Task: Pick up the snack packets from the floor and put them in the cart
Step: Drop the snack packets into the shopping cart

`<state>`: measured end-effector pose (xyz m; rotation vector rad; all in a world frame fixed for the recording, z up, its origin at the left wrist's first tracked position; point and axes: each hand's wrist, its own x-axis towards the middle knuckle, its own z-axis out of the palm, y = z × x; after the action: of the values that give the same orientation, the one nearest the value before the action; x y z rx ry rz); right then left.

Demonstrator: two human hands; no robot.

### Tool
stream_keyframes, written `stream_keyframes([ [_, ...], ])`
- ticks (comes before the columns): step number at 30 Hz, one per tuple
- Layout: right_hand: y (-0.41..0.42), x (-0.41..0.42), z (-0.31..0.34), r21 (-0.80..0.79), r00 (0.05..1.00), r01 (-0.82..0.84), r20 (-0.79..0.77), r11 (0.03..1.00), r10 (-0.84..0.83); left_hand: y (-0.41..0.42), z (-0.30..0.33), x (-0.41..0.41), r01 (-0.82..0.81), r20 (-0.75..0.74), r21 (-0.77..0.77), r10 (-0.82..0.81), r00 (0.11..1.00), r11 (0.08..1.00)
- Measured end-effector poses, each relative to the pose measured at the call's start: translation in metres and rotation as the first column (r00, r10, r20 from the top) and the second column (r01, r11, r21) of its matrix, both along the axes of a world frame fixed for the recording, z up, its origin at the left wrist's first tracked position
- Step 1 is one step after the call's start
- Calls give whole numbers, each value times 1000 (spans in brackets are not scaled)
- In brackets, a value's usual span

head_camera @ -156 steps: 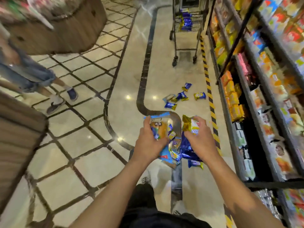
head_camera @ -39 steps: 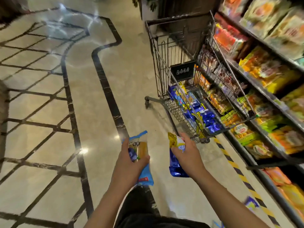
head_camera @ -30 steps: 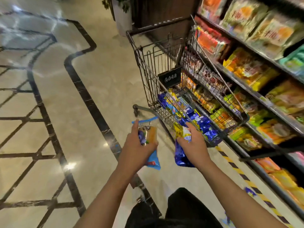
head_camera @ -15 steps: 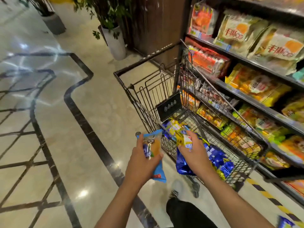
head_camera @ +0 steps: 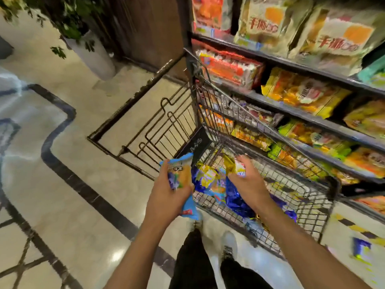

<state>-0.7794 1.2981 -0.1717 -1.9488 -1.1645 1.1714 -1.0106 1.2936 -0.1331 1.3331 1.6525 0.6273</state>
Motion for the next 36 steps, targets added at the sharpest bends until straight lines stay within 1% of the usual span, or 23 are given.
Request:
stream_keyframes([
  [2,13,1,-7,-3,1000,30,-6,1000,-30,29,-13,1,41,27,-41,-40,999,998],
  [4,22,0,-14,-56,996,83,30,995,-82,56,-31,-1,93,90,-132,-82,993,987],
  [5,26,-1,-20,-74,992,121,34,990,-119,71,-38,-1,124,95,-164,-109,989,979],
  [7,38,-6,-28,-110,980,198,13,974,-198,99,-52,-1,207,42,-166,-203,978,964],
  [9,54,-10,-37,-160,971,237,9,958,-239,125,-64,1,281,32,-173,-280,960,944],
  [12,73,-18,-50,-205,964,266,57,942,-259,153,-91,1,346,3,-198,-352,936,917],
  [15,85,-22,-70,-215,951,308,103,927,-293,171,-121,7,382,-23,-265,-402,915,885],
  [19,93,-27,-106,-270,947,322,115,908,-301,185,-159,22,420,-105,-311,-470,876,852],
  [22,93,-34,-146,-300,939,341,140,891,-313,193,-196,34,443,-164,-365,-525,835,819],
  [25,97,-48,-187,-348,915,401,191,847,-355,193,-230,38,440,-265,-370,-547,794,818],
  [27,101,-57,-211,-346,897,440,213,829,-388,190,-251,37,424,-279,-403,-550,787,811],
  [29,100,-70,-239,-331,889,450,250,829,-383,183,-272,32,401,-309,-419,-543,781,815],
  [32,92,-92,-275,-331,889,431,312,840,-333,173,-292,24,426,-364,-446,-595,717,787],
  [34,90,-103,-281,-347,875,472,300,811,-381,168,-302,20,462,-394,-467,-645,655,754],
  [35,89,-106,-284,-351,861,503,283,790,-423,167,-304,19,471,-396,-479,-661,638,741],
  [36,90,-107,-284,-360,852,521,266,774,-450,167,-305,20,471,-383,-489,-666,640,734],
])
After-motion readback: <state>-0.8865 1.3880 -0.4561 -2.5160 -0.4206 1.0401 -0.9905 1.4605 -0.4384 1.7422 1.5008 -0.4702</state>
